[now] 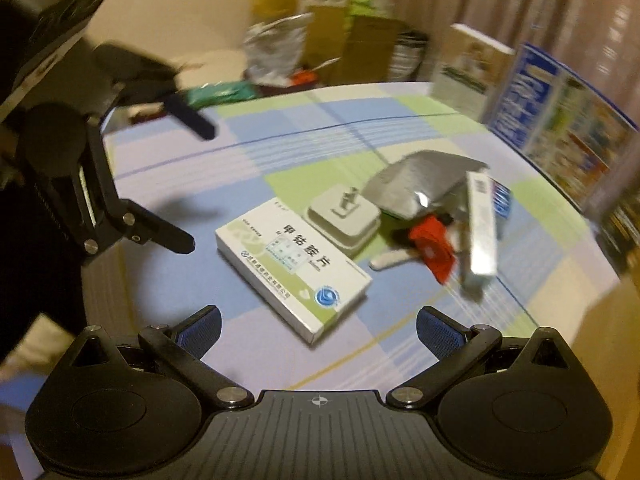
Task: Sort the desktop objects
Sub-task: 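Grasp the white medicine box with the right tool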
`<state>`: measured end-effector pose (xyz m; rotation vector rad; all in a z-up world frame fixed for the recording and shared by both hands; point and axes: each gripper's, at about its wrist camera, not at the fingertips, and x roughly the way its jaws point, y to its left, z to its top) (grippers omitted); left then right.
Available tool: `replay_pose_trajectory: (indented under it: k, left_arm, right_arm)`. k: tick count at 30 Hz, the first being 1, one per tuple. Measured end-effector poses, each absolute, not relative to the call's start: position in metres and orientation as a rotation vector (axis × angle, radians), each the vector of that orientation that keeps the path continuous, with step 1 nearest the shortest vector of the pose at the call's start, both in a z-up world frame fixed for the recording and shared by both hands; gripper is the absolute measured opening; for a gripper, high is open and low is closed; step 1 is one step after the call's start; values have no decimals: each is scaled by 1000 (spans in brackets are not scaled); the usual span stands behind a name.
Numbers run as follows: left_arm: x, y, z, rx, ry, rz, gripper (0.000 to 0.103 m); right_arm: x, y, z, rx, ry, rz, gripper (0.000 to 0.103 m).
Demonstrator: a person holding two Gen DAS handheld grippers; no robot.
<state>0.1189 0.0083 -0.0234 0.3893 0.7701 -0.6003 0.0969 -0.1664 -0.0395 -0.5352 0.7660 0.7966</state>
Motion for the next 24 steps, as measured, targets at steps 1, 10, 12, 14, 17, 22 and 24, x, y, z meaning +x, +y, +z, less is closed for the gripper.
replay_pose_trajectory:
  k: [1, 10, 12, 14, 17, 22, 24]
  left_arm:
    - [123, 9, -25, 411, 770, -624, 101]
    - [158, 12, -36, 616, 755, -816, 101]
    - [167, 14, -37, 647, 748, -853, 101]
    - [174, 14, -36, 673, 747, -883, 101]
    - [185, 15, -36, 698, 751, -927, 101]
    - [196, 14, -40, 740, 763, -984, 101]
    - [198, 13, -42, 761, 765, -1004, 101]
  right_arm:
    - [102, -163, -42, -561, 770, 816, 101]
    - [136, -125, -69, -798, 812, 1026, 101]
    - [143, -117, -76, -854, 825, 1061, 101]
    - [150, -112, -81, -891, 838, 1085, 99]
    - [163, -105, -87, -911, 877, 1121, 86]
    - [176, -94, -96, -957, 911, 1165, 79]
    - [180, -90, -98, -967, 924, 1192, 76]
